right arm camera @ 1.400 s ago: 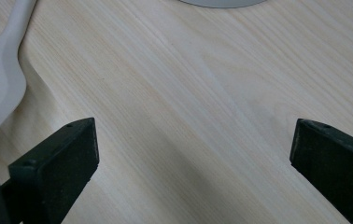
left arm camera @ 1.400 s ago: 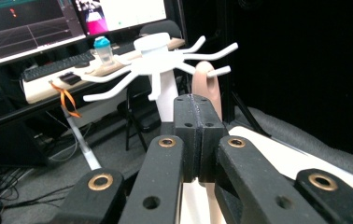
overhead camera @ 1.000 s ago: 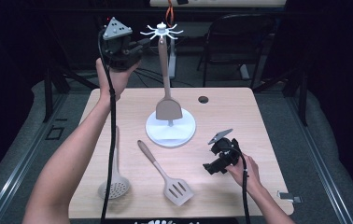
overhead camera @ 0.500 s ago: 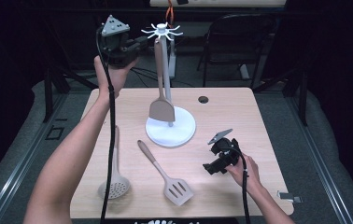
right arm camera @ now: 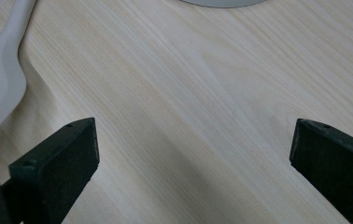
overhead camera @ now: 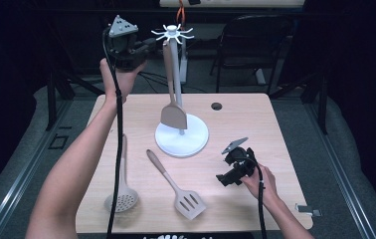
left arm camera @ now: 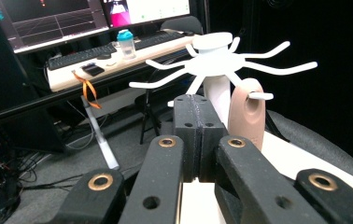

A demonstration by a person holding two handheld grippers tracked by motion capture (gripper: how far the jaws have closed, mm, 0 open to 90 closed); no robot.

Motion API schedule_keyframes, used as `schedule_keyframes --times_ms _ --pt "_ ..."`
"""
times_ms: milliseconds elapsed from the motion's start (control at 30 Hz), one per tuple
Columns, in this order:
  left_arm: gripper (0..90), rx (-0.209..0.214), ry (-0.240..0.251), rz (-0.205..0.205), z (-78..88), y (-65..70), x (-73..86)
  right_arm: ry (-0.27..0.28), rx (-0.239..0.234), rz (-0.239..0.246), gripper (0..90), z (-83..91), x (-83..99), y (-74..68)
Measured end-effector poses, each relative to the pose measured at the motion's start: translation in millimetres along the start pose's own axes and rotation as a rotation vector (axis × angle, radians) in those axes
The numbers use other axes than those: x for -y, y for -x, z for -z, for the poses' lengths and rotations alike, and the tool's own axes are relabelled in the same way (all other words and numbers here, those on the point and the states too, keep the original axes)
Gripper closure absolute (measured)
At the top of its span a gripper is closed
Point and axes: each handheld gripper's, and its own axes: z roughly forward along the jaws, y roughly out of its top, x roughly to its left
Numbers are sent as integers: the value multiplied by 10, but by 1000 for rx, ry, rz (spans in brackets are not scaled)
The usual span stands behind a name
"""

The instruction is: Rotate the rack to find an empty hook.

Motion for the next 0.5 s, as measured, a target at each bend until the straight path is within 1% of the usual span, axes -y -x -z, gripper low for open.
schedule_keyframes --times_ms 67,100,167,200,233,267,300,333,367,400,433,467,500 --pt "899 -1 0 1 -5 -3 -1 -7 2 6 11 2 -2 2" --pt "899 -1 2 2 -9 -6 0 1 -1 1 11 -3 -1 -2" --pt "899 -4 -1 2 -17 -13 -3 0 3 1 11 -5 -1 -5" --pt "899 -4 -3 3 -19 -17 -5 -11 10 9 11 5 -6 2" --pt "899 -6 -3 3 -23 -21 -6 -6 -2 5 11 -4 -4 0" --pt "899 -7 -2 3 -26 -24 -6 -13 13 12 11 6 -7 3" --pt "899 -8 -2 4 -30 -27 -5 -19 14 16 11 10 -8 5" --pt "899 -7 -2 5 -32 -31 -4 -9 -11 8 11 -7 -3 2" --pt "899 -7 -2 6 -32 -34 -2 -4 -14 4 11 -10 -3 0" --pt "899 -7 -3 6 -26 -38 1 -16 0 12 11 1 -5 3" --pt "898 -1 -1 9 -14 -43 6 -3 -3 2 11 -9 0 -6" --pt "886 4 2 11 -3 -49 10 -14 -3 13 12 0 -5 -2" --pt "855 6 7 15 12 -55 17 -5 -9 8 12 -5 -4 -7"
